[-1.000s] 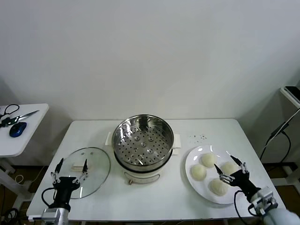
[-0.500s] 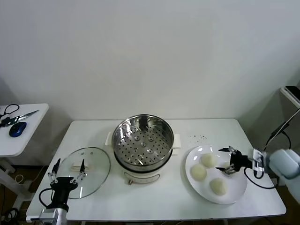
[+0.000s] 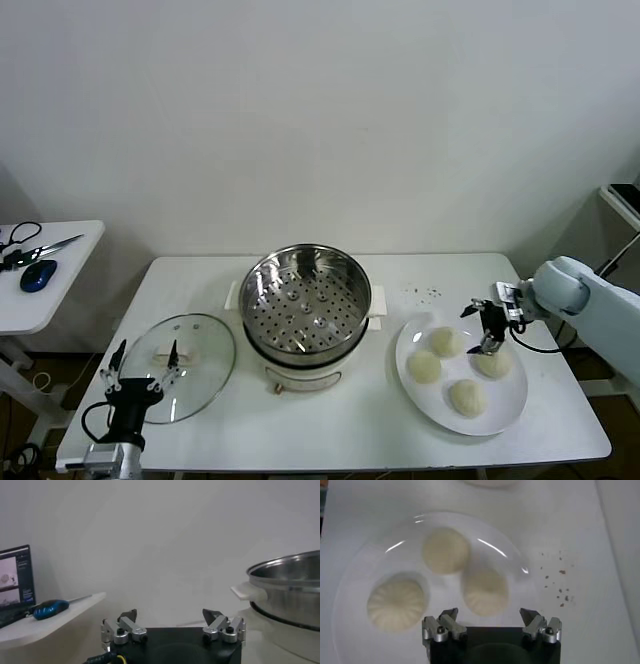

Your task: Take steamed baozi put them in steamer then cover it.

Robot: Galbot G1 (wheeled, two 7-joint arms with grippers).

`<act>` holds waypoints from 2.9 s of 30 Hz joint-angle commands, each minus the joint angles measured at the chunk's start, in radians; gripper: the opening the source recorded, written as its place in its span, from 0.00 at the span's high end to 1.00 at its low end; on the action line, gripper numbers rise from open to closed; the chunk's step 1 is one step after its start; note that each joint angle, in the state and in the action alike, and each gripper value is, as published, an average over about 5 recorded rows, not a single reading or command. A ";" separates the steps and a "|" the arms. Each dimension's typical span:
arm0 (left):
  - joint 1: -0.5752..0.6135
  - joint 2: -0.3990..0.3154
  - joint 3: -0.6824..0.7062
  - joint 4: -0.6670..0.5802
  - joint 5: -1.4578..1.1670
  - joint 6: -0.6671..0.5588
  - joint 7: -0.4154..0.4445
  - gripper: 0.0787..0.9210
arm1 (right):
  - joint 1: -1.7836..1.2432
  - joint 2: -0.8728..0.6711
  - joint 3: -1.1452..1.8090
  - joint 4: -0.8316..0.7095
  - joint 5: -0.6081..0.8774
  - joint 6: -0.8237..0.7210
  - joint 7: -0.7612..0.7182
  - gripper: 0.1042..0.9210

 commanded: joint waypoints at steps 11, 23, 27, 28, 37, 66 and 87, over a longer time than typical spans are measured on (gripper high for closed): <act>-0.006 0.006 -0.017 0.021 -0.002 0.005 -0.005 0.12 | 0.075 0.168 -0.145 -0.139 -0.015 -0.021 -0.007 0.12; -0.006 0.004 -0.021 0.023 -0.001 0.005 -0.005 0.12 | 0.066 0.182 -0.137 -0.163 -0.023 0.001 -0.014 0.16; -0.005 0.003 -0.023 0.022 -0.002 0.006 -0.006 0.12 | 0.069 0.181 -0.141 -0.160 -0.020 0.005 -0.023 0.27; -0.004 0.004 -0.024 0.022 -0.003 0.008 -0.006 0.12 | 0.071 0.180 -0.141 -0.160 -0.020 0.007 -0.024 0.29; -0.001 0.004 -0.027 0.022 -0.010 0.012 -0.010 0.12 | 0.142 0.161 -0.175 -0.150 -0.013 0.037 -0.041 0.33; 0.019 0.006 -0.018 0.008 -0.024 0.028 -0.014 0.12 | 0.792 0.662 -0.513 -0.044 -0.190 0.580 -0.120 0.32; 0.019 0.005 -0.015 0.006 -0.021 0.043 -0.013 0.12 | 0.451 0.855 -0.372 -0.204 -0.585 0.740 -0.080 0.31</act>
